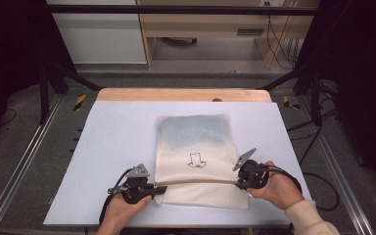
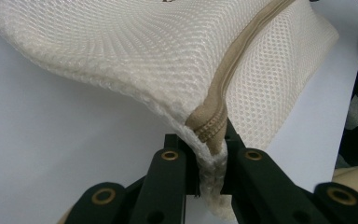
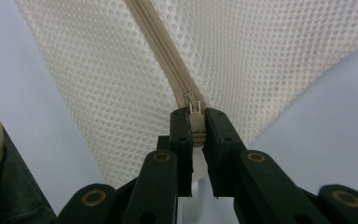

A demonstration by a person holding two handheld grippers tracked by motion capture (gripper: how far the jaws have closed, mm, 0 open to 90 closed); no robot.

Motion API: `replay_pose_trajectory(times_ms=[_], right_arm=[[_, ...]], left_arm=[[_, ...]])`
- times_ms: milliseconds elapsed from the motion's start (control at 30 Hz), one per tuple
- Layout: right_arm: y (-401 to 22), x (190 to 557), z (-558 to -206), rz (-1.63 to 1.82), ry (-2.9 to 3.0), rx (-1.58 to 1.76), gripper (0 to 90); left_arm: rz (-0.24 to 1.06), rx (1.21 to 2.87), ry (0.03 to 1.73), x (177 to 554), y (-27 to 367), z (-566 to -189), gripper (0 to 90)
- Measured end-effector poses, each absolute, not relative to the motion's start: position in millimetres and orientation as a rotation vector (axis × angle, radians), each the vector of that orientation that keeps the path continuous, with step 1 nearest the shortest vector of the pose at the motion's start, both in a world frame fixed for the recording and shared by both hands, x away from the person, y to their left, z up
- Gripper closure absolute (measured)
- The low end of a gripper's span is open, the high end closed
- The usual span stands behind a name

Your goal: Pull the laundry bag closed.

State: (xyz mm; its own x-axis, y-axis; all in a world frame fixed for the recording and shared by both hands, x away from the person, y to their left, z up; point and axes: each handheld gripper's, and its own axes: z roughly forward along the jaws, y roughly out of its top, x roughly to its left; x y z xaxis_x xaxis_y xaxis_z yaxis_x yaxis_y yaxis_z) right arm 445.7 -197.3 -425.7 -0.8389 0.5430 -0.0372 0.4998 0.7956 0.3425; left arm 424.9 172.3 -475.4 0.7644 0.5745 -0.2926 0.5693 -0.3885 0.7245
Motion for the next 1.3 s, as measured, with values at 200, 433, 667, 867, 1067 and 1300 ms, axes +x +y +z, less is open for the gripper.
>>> replay_pose_trajectory(times_ms=[200,433,667,867,1067,1300], right_arm=[[-203,445,-430,0.485,2.841,0.853,82.2],[-209,442,-432,0.499,2.832,0.883,82.2],[-209,442,-432,0.504,2.829,0.882,82.2],[-209,441,-432,0.503,2.83,0.877,82.2],[-209,441,-433,0.508,2.832,0.882,82.2],[-210,441,-435,0.503,2.836,0.885,82.2]], left_arm=[[0.011,2.074,0.858,425,173,-475,84.7],[0.015,2.072,0.86,425,173,-475,84.8],[0.021,2.072,0.864,426,174,-475,84.7],[0.028,2.074,0.858,426,175,-473,84.7],[0.032,2.075,0.857,426,175,-473,84.7],[0.035,2.071,0.861,426,177,-472,84.8]])
